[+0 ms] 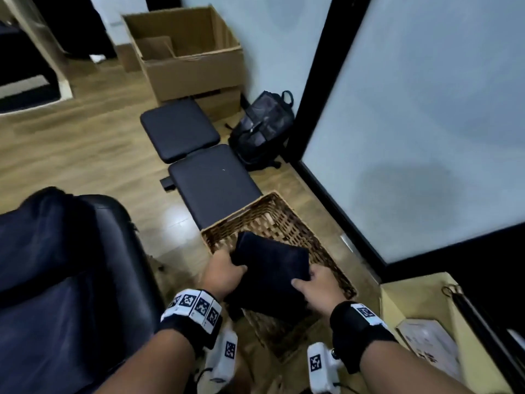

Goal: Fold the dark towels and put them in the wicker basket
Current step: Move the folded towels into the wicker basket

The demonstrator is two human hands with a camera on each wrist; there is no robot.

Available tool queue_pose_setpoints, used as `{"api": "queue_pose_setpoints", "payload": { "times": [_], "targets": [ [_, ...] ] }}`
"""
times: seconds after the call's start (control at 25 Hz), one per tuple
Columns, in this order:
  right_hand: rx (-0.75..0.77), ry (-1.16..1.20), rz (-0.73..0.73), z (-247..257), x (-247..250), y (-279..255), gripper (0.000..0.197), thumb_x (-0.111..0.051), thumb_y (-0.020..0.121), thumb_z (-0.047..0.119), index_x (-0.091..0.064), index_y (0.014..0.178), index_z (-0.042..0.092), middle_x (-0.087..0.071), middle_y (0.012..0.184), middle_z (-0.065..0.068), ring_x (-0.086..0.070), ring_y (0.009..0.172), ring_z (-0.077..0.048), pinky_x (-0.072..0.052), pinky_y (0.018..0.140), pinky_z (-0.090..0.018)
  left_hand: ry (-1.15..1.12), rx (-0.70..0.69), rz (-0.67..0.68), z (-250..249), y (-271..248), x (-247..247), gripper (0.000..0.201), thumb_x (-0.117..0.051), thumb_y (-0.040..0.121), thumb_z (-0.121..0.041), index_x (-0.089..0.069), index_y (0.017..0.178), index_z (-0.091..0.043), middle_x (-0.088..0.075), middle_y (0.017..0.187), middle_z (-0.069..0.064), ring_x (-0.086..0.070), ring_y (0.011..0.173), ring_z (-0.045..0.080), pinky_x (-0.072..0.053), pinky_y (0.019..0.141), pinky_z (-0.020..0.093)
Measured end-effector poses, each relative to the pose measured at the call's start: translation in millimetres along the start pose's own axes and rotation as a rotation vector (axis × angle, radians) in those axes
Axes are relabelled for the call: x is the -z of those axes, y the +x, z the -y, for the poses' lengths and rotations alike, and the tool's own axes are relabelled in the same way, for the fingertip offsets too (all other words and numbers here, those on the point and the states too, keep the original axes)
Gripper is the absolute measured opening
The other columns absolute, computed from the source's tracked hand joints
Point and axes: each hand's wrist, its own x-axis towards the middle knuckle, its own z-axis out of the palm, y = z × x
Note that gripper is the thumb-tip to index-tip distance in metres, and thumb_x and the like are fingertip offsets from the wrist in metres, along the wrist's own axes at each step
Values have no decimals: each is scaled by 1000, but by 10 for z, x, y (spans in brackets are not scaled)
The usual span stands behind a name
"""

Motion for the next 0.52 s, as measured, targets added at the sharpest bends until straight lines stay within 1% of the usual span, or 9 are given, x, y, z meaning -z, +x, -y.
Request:
{"api": "queue_pose_setpoints", "payload": {
  "times": [0.04,0.08,0.16,0.24,0.32,0.36,0.4,0.48,0.52],
  "targets": [
    [-37,44,-19,-21,-25,158,8,-75,80,19,-69,83,23,-75,89,0,-72,88,-23,-61,80,-46,42,-4,8,-101,223,-22,35,-72,80,-18,-56,110,-20,-62,101,0,-63,104,26,-50,90,35],
    [-71,91,-44,-44,-58,291,11,-74,76,23,-71,86,23,-76,89,0,-73,86,-23,-62,78,-51,95,-11,2,-162,404,-31,35,-71,80,-19,-55,111,-21,-62,104,1,-62,105,27,-49,90,33],
    [-161,177,-71,-152,-135,634,22,-72,67,29,-72,88,25,-77,89,-1,-73,85,-26,-62,75,-54,248,-32,19,-287,795,-117,37,-70,80,-22,-58,115,-18,-66,111,7,-62,109,29,-49,90,33],
    [-235,258,-84,-213,-195,880,22,-70,66,26,-71,88,23,-75,90,-4,-72,86,-30,-62,75,-55,379,-49,67,-358,1097,-254,40,-69,81,-22,-59,119,-16,-66,116,9,-61,112,31,-50,91,35],
    [-338,336,-59,-334,-295,1197,24,-69,70,17,-70,94,19,-74,92,-10,-71,86,-35,-63,71,-55,495,-79,80,-406,1427,-398,33,-65,80,-21,-59,112,-15,-65,113,11,-61,110,33,-51,89,37],
    [-384,368,-33,-369,-344,1314,25,-68,73,14,-69,98,16,-73,93,-12,-71,86,-37,-63,67,-53,532,-87,77,-420,1573,-466,27,-62,80,-19,-59,106,-14,-65,109,11,-61,107,33,-52,87,38],
    [-406,390,-13,-399,-393,1405,24,-68,75,13,-67,99,15,-72,93,-13,-71,84,-39,-63,65,-51,547,-84,74,-433,1676,-516,23,-59,79,-17,-60,102,-13,-65,107,12,-62,104,33,-51,84,37],
    [-411,407,-15,-496,-519,1669,14,-65,74,13,-66,89,13,-72,87,-16,-73,76,-40,-63,64,-47,565,-52,67,-463,1922,-656,23,-55,79,-15,-61,101,-14,-65,106,12,-63,101,33,-51,82,36],
    [-397,399,-17,-530,-583,1803,12,-63,72,14,-64,83,14,-73,84,-16,-73,74,-40,-62,66,-47,579,-46,52,-483,2029,-716,24,-54,78,-16,-60,101,-14,-66,106,13,-63,100,33,-51,83,37]
  ]
}}
